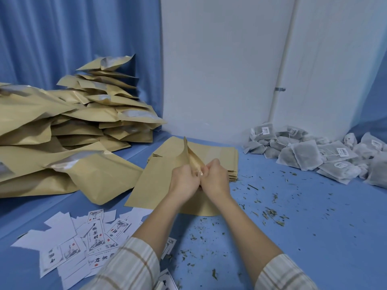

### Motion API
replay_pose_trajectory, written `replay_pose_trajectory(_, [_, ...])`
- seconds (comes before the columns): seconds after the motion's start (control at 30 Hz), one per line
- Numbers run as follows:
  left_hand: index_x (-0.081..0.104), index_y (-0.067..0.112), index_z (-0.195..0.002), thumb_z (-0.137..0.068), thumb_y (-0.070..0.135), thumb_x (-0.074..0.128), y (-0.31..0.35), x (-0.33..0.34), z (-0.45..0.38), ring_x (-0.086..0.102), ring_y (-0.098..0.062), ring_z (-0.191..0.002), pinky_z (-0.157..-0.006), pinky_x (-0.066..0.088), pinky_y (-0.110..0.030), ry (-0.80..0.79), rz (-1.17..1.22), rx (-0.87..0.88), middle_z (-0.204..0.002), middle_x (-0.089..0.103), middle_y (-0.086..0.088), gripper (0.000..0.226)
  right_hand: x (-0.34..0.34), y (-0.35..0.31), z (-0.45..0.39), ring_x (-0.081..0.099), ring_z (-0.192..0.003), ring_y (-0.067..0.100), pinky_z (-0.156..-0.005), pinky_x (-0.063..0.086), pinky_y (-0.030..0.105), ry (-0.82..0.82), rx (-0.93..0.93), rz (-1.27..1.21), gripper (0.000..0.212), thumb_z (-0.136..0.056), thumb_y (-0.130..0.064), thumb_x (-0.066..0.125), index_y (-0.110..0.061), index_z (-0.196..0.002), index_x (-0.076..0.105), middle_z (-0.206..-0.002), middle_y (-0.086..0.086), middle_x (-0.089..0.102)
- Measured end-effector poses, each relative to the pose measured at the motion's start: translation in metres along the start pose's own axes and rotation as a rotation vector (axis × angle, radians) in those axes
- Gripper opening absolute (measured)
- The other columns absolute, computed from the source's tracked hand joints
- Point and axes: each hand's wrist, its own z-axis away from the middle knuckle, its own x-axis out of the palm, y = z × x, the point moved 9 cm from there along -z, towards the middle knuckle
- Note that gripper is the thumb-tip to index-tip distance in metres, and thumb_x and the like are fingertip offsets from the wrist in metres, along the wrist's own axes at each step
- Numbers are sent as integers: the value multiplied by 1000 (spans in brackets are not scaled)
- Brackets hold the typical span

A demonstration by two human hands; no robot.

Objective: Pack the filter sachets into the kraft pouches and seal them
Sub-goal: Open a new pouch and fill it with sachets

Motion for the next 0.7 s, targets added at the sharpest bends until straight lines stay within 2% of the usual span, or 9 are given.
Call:
replay_pose_trajectory(0.13, [45,13,-60,-90,3,46,-13,4,-2,54,-3,-50,-38,36,-8,-13,92,-41,-67,57,-4,32,0,30,-8,51,-81,24,-60,33,25,19,202,-83,14,-94,-18,47,-4,-95,49,-95,11,59])
replay_pose_trajectory(0.2, [51,11,-68,-91,3,45,-16,8,2,64,-11,-56,-47,47,-13,-36,207,-60,-82,64,-12,26,-6,44,-10,51,-80,23,-51,32,24,48,277,-145,18,-96,-18,45,-2,-99,52,-98,11,59])
replay_pose_trajectory(0.27, [54,9,-73,-91,7,44,-16,7,4,69,-18,-57,-59,55,-26,-48,246,-63,-80,69,-12,21,-7,36,-12,50,-75,18,-47,29,14,23,142,-150,13,-95,-20,48,-8,-90,50,-81,-1,55])
replay_pose_trajectory(0.33, [55,7,-73,-90,12,43,-5,3,3,69,-22,-56,-61,55,-29,-56,167,-17,-73,72,-11,21,-12,18,-9,52,-72,16,-52,33,11,51,-54,-88,11,-94,-21,51,-14,-87,47,-75,-7,52])
replay_pose_trajectory(0.4, [56,5,-77,-92,17,40,11,-1,3,68,-32,-66,-64,55,-34,-60,12,47,-79,71,-16,24,-19,0,-5,52,-73,11,-60,39,21,100,-254,0,4,-90,-22,53,-20,-91,49,-85,-9,51])
replay_pose_trajectory(0.47, [54,5,-84,-95,21,35,27,-5,3,64,-37,-81,-66,50,-36,-24,-216,118,-90,67,-19,27,-21,-12,-6,48,-71,6,-61,40,31,12,-279,-67,5,-82,-30,48,-26,-80,51,-82,-13,51])
replay_pose_trajectory(0.53, [52,11,-87,-97,22,32,42,-5,4,60,-35,-88,-62,39,-31,25,-341,177,-95,64,-17,24,-18,-19,-9,50,-74,10,-66,41,36,-133,-289,-75,16,-77,-33,41,-22,-77,53,-76,-10,54])
replay_pose_trajectory(0.6, [50,13,-90,-97,23,32,57,-2,6,58,-34,-87,-61,35,-31,58,-351,238,-95,64,-15,22,-21,-23,-11,50,-72,14,-70,40,35,-223,-309,29,20,-77,-32,40,-19,-71,54,-70,-9,55])
replay_pose_trajectory(0.7, [44,16,-86,-96,22,33,79,1,7,58,-34,-82,-59,35,-32,108,-369,338,-90,64,-15,17,-24,-6,-20,39,-66,12,-64,33,26,-288,-235,160,31,-91,-21,40,-27,-61,34,-64,-11,38])
